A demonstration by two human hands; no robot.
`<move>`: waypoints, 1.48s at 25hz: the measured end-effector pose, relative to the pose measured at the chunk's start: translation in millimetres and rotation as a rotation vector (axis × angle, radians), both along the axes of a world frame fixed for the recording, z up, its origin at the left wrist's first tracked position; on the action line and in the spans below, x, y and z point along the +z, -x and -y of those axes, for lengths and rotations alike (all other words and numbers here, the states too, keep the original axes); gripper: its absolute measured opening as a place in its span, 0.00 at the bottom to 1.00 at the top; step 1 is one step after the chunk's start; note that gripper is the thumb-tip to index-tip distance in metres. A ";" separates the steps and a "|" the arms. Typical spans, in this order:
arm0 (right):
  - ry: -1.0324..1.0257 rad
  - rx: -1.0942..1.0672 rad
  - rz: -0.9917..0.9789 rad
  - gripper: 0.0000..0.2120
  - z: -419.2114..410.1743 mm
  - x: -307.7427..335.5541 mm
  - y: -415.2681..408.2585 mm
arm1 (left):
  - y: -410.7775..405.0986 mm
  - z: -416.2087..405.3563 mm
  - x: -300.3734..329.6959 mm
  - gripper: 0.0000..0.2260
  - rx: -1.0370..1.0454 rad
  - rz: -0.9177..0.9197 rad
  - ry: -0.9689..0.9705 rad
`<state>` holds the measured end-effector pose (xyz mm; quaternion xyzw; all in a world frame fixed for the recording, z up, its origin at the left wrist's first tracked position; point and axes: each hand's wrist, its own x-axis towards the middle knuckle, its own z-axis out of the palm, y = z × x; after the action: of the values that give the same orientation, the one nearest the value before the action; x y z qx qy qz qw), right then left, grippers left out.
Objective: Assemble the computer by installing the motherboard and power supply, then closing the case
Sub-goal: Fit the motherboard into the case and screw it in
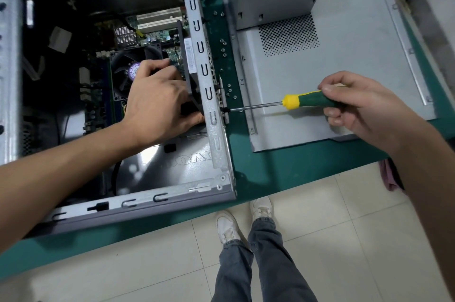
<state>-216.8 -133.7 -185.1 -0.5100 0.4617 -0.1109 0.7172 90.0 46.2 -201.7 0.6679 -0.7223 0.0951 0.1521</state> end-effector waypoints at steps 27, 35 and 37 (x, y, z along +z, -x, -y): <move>-0.257 0.190 0.019 0.17 -48.5 60.5 2.9 | -1.4 -3.3 48.5 0.26 -0.141 0.152 -0.586; 0.339 0.255 -0.241 0.07 -67.7 126.5 -96.4 | 11.1 -35.1 60.3 0.29 -0.025 0.255 -0.824; 0.535 0.232 -0.287 0.12 -70.8 131.9 -125.3 | 13.7 -36.2 59.3 0.30 -0.036 0.293 -0.835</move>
<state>-91.4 -62.9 -53.2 -0.7401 0.4515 -0.0725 0.4931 76.3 82.4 -142.4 0.6389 -0.7242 -0.1137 -0.2331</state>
